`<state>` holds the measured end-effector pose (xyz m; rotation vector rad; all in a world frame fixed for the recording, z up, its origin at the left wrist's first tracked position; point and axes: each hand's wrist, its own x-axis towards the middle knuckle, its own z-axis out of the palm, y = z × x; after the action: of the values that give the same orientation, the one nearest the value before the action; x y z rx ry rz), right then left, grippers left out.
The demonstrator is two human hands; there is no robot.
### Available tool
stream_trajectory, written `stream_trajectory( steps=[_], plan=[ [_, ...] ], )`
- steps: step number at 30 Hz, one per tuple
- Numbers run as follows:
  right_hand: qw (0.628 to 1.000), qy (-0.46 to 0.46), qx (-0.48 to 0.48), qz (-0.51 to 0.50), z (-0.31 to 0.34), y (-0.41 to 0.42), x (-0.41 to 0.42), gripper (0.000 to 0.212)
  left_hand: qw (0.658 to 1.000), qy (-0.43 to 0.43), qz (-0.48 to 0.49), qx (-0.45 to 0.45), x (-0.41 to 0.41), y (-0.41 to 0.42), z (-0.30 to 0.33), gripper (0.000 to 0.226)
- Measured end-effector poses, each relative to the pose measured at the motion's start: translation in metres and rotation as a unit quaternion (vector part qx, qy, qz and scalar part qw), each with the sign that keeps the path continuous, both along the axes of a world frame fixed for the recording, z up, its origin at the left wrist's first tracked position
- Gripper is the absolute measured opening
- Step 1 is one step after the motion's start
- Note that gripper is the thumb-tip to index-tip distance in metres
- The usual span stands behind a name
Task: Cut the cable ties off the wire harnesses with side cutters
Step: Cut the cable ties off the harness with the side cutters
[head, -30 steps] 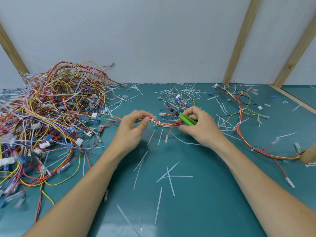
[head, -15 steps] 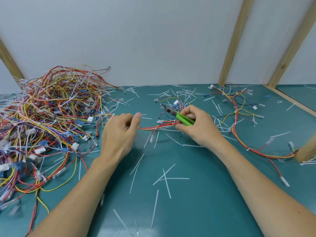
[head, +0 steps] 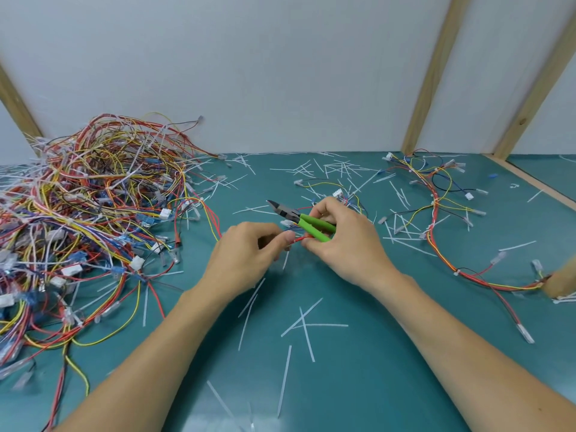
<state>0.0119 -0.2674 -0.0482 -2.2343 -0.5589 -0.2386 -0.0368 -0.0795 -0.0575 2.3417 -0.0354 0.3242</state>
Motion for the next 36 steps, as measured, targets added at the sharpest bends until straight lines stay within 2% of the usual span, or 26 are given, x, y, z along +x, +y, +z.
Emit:
stream_trajectory(
  steps=[2, 4, 9, 11, 15, 17, 20, 25, 32, 36],
  plan=[
    [1.000, -0.015, 0.006, 0.001, 0.000, 0.002, -0.002, 0.033, 0.995, 0.040, -0.023, -0.085, -0.001, -0.001, 0.001, 0.039],
    [1.000, -0.022, 0.014, 0.004, 0.001, 0.003, -0.003, 0.033, 0.986, 0.057, -0.034, -0.156, -0.001, 0.000, 0.003, 0.031],
    [1.000, 0.006, 0.021, 0.017, 0.001, 0.000, -0.002, 0.029, 0.973, 0.056, -0.017, -0.222, 0.000, -0.005, 0.000, 0.014],
    [0.999, 0.018, 0.036, 0.024, 0.002, 0.000, -0.002, 0.025, 0.977, 0.043, -0.006, -0.210, 0.000, -0.005, 0.000, 0.011],
    [0.994, 0.054, 0.090, 0.027, 0.005, 0.001, -0.004, 0.017, 0.998, -0.029, 0.025, -0.042, -0.001, -0.004, 0.000, 0.005],
    [0.985, 0.099, 0.134, 0.049, 0.008, 0.001, -0.003, 0.017, 0.998, -0.067, 0.012, -0.007, -0.001, -0.003, -0.001, 0.007],
    [0.972, 0.151, 0.163, 0.082, 0.011, 0.001, -0.003, 0.021, 0.995, -0.100, -0.026, 0.007, -0.001, -0.002, -0.004, 0.007],
    [0.977, 0.125, 0.169, 0.034, 0.008, 0.007, -0.007, 0.028, 0.992, -0.082, -0.093, 0.005, -0.001, -0.006, -0.008, 0.006],
    [0.957, 0.162, 0.240, -0.014, 0.006, 0.004, 0.003, 0.018, 0.990, -0.104, -0.081, -0.052, 0.000, -0.010, -0.008, 0.005],
    [0.963, 0.162, 0.211, -0.045, 0.004, 0.000, 0.007, 0.025, 0.988, -0.135, -0.071, -0.035, -0.002, -0.010, -0.008, 0.011]
  ],
)
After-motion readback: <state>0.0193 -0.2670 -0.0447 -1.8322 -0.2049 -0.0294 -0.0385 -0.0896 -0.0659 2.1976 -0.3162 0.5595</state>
